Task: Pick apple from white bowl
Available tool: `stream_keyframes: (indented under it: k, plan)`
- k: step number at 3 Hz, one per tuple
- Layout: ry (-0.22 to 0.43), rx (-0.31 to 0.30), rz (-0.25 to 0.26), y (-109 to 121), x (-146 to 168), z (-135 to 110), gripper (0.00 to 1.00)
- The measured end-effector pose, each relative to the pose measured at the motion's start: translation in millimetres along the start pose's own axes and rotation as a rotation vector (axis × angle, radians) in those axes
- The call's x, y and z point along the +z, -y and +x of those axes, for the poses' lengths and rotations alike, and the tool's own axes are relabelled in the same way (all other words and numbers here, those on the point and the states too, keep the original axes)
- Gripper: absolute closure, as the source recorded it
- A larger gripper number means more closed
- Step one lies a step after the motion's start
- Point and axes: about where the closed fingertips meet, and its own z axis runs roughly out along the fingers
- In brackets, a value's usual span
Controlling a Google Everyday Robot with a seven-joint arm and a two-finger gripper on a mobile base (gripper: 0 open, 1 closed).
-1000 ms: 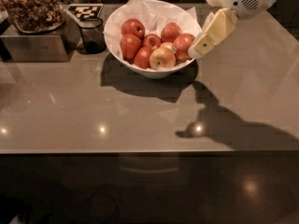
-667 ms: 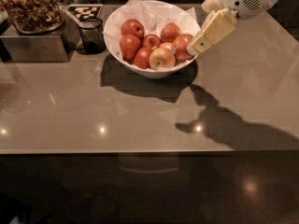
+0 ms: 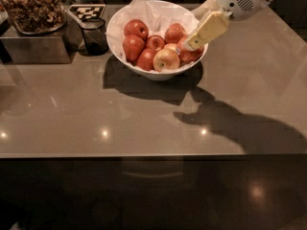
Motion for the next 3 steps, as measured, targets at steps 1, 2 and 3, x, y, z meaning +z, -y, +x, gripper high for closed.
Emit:
stream_keyframes:
  k: [1,2,3]
  plan:
    - [-0.001,0.001,-0.033,19,23,-3,0.26]
    - [-0.005,0.010,-0.061,31,43,-2,0.28]
    - [-0.012,0.023,-0.079,39,58,2,0.27]
